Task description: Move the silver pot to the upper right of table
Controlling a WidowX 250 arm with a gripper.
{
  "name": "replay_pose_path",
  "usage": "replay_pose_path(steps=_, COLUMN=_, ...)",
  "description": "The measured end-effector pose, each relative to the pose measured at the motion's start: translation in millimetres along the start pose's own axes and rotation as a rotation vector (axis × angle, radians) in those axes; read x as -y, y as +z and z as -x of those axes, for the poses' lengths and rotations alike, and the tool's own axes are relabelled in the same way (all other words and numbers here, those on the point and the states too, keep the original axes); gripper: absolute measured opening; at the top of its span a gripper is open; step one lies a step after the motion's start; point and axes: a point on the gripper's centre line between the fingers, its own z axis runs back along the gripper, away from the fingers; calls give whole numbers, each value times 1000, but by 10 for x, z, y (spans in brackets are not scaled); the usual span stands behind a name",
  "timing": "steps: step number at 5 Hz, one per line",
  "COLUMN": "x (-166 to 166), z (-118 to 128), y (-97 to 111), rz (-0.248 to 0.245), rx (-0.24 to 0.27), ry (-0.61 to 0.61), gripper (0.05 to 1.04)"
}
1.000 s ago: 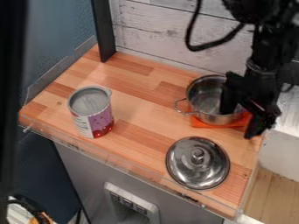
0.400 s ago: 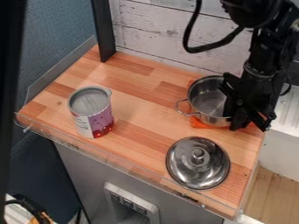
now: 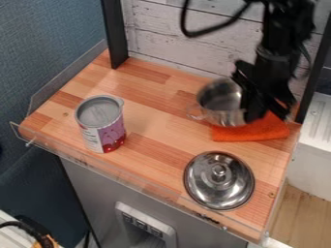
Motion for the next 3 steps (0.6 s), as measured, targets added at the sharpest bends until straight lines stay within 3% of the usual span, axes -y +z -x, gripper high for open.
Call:
replay_pose_path(steps=2, x=-893, z=319, y=232, rz=-62, rx=-32, ry=310, gripper=73)
replay_pose_path(steps=3, x=-1231, z=522, y=86, rz=-51, rx=-87, ry=414, gripper=73)
